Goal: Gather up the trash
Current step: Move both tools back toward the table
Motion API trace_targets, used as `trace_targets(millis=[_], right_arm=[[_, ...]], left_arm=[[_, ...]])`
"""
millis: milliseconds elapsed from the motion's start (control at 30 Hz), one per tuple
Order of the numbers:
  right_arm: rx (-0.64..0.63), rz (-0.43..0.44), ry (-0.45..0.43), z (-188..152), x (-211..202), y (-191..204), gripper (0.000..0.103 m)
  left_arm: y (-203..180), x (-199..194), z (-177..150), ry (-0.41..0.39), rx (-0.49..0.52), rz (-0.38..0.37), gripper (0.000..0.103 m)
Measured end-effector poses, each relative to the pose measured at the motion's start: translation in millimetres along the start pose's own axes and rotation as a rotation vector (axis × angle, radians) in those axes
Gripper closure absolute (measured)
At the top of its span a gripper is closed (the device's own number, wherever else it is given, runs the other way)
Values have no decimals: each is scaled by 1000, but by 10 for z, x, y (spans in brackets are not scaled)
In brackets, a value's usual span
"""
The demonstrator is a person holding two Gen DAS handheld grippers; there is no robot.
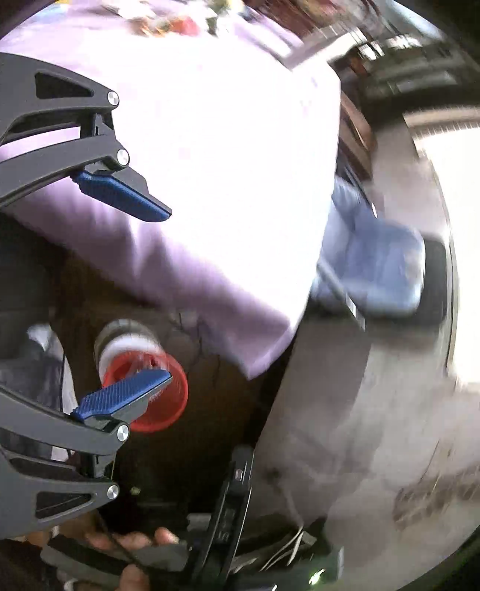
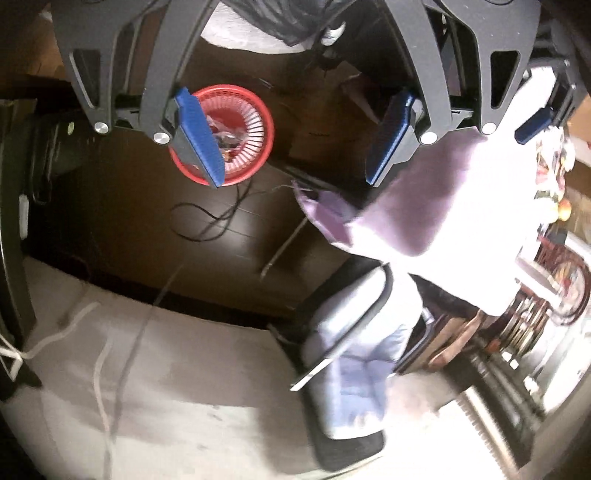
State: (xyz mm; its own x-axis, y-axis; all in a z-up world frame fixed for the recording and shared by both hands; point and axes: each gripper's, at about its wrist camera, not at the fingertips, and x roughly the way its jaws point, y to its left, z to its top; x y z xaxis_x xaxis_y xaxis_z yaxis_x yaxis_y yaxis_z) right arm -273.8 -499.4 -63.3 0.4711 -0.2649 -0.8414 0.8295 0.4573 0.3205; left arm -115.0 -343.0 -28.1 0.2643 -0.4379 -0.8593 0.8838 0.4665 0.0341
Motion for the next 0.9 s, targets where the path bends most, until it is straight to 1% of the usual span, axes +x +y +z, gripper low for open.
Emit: trace_targets(millis=[67,233,300,400,467,533,567,633,700,833,900], right_arm=[[-53,13,-1,3,-20,275,27],[-207,59,-6,-18,-65,998,26],[-275,82,-3,-50,-57,1324,24],[-339,117,12,-124,-11,1700,23],[-380,141,29,-189,39,1923,23],[-415,168,45,-251,85,2151,23],[-440,190,51,-300,94,2308,23],[-480,217,58,-392,118,2554,23],[-527,250,70,-495,137,2802,23],[-603,289,87,-649,200,3264,23],[-623,291,92,-696,241,3417,23]], left_arm=[[310,-78,-42,-1,-59,28,22],[1123,-352,-188,-39,-223,50,22],[1331,-454,-255,-54,-264,83,22],[1702,-638,-402,-88,-334,156,22],[1930,-730,-496,-91,-357,174,22],[2145,-829,-619,-95,-384,207,22],[2235,-860,-674,-96,-397,222,22],[2537,-905,-798,-85,-439,260,22],[2787,-895,-860,-73,-481,296,22],[3206,-855,-937,-52,-544,352,22],[3467,-823,-968,-40,-589,409,22]])
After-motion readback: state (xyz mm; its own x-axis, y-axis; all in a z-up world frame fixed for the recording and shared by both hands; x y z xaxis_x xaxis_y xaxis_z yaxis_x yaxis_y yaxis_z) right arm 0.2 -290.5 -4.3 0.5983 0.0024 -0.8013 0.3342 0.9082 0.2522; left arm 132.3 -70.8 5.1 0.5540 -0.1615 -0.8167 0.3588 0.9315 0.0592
